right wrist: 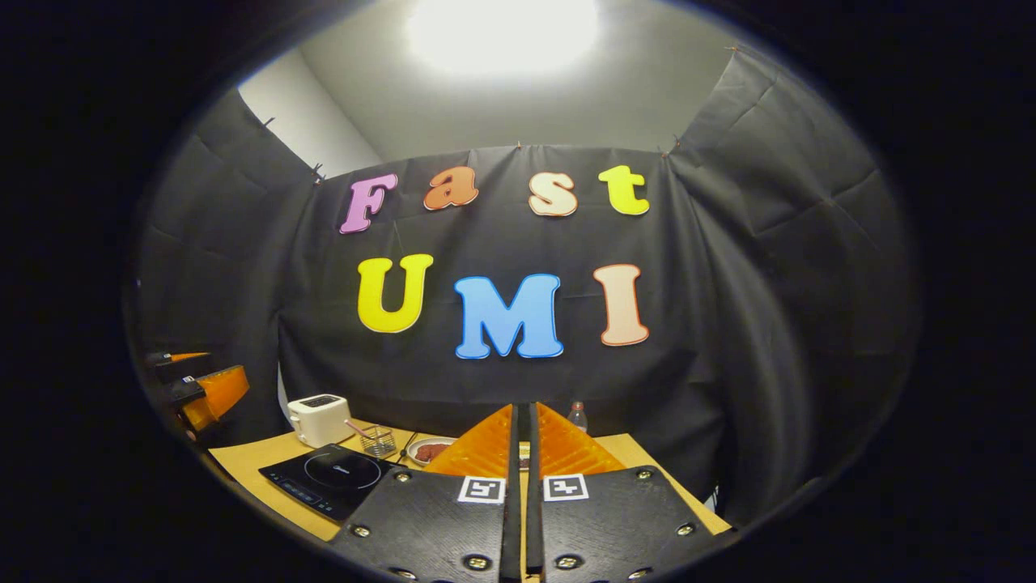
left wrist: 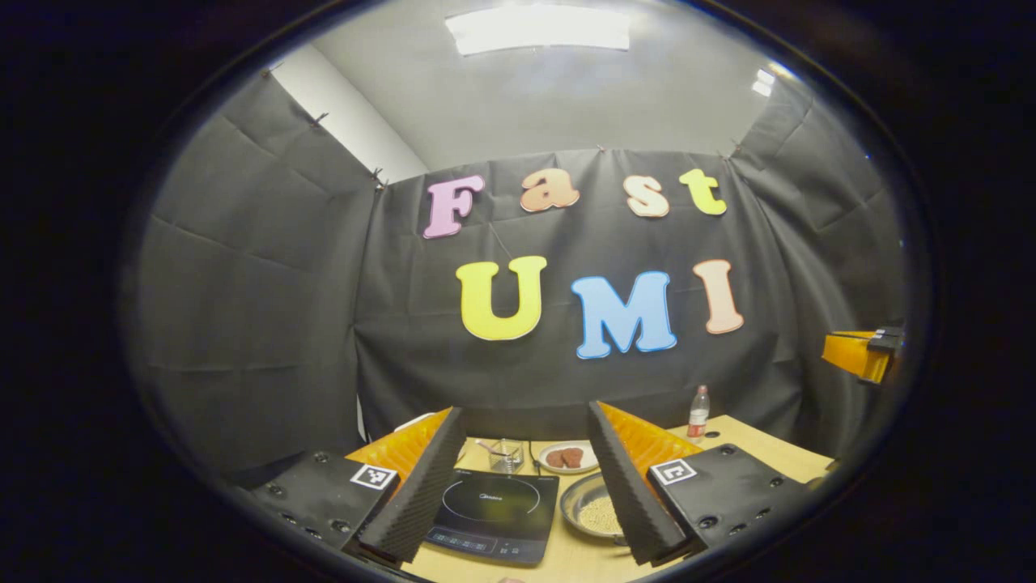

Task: First push the handle of the pot to place it horizontally, then grasp the pot with both hands and set it on the induction cooktop.

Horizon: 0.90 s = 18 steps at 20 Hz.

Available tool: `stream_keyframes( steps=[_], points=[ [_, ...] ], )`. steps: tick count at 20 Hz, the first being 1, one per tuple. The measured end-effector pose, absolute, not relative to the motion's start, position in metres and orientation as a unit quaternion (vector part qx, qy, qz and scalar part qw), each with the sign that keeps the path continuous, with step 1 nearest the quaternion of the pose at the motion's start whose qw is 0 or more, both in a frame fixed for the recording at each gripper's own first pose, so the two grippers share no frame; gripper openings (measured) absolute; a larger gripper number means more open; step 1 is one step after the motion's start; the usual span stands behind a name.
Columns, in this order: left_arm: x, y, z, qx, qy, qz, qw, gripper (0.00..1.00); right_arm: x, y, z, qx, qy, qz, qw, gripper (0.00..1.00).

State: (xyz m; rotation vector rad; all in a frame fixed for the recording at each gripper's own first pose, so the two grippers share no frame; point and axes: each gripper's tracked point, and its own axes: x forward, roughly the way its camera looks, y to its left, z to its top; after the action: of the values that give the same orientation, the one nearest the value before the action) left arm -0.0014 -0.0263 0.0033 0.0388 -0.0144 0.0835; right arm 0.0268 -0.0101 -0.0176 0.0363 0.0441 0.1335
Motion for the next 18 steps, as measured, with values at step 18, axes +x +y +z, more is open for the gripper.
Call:
stream_keyframes(
  steps=[18],
  points=[
    [0.044, 0.039, -0.012, 0.018, -0.008, 0.102, 0.995, 1.0, 0.078, 0.098, -0.083, 0.026, 0.101, 0.19, 0.976, 0.03]
  ],
)
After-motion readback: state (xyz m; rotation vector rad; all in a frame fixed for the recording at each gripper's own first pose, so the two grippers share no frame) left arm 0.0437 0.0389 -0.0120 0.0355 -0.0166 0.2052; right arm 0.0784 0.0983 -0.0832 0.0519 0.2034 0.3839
